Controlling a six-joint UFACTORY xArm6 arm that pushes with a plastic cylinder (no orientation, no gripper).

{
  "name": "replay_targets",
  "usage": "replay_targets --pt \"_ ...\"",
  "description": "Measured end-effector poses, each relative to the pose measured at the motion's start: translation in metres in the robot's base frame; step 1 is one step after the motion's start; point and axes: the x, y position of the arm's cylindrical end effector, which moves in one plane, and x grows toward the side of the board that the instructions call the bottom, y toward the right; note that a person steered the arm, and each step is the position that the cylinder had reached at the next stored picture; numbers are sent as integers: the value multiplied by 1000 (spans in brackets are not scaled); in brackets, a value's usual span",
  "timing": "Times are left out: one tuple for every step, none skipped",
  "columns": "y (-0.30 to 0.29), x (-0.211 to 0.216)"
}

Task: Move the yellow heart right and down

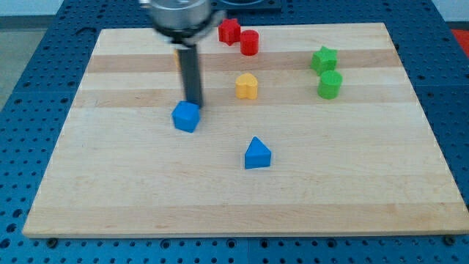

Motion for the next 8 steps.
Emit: replay_targets --pt "15 -11" --pt "48 -25" --pt "82 -29" --pt "95 -35" --pt "97 -53" --pt "129 -51" --pt "172 -32" --pt "196 -32"
